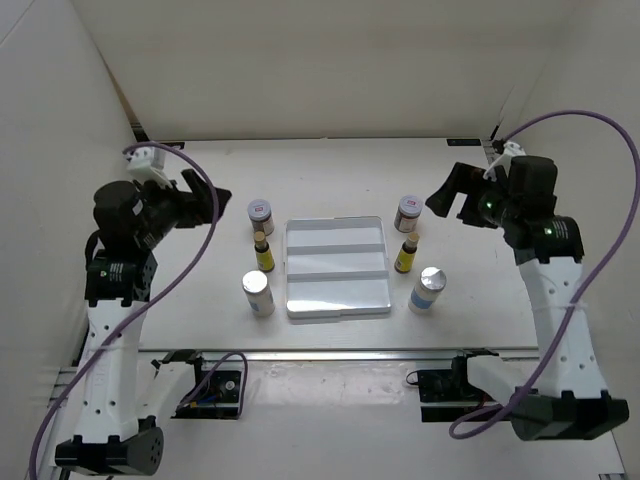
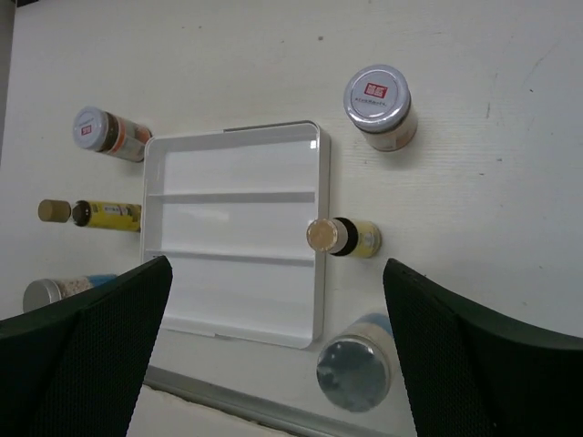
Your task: Organize the condiment bottles
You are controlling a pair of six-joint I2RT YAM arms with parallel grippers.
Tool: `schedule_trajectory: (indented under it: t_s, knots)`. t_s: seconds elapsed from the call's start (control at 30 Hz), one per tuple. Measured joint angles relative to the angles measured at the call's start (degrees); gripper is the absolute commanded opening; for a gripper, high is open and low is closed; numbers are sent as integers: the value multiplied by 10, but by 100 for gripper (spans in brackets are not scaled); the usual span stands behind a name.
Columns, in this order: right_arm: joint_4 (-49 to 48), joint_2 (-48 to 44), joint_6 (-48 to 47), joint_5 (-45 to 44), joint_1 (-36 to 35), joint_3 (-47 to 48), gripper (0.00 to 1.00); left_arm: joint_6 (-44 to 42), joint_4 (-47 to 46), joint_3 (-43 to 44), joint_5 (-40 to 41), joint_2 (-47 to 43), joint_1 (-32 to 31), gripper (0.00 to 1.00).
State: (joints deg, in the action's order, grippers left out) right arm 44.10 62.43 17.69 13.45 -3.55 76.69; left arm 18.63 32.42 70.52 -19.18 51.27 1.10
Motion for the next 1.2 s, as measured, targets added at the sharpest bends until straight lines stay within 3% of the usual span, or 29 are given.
schedule_trajectory:
  t_s: [0.23, 0.4, 0.57, 0.77, 1.0, 1.2]
  knots:
    - [76, -80, -38, -28, -15, 28, 100, 30, 78, -57, -22, 9, -32, 100]
    - [108, -79, -32, -48, -29, 45, 100, 88, 90, -57, -3, 9, -51, 100]
    - [134, -12, -45, -108, -62, 87, 100, 116, 95, -57, 59, 4, -110, 100]
    - [148, -17, -47, -224, -82, 61, 100, 84, 149, -37, 167, -10, -131, 100]
    - [154, -37, -34, -169, -75, 0, 100, -2, 202, 34, 288, 32, -133, 100]
    - [177, -50, -2, -180, -76, -8, 100, 14, 202, -7, 342, 28, -133, 100]
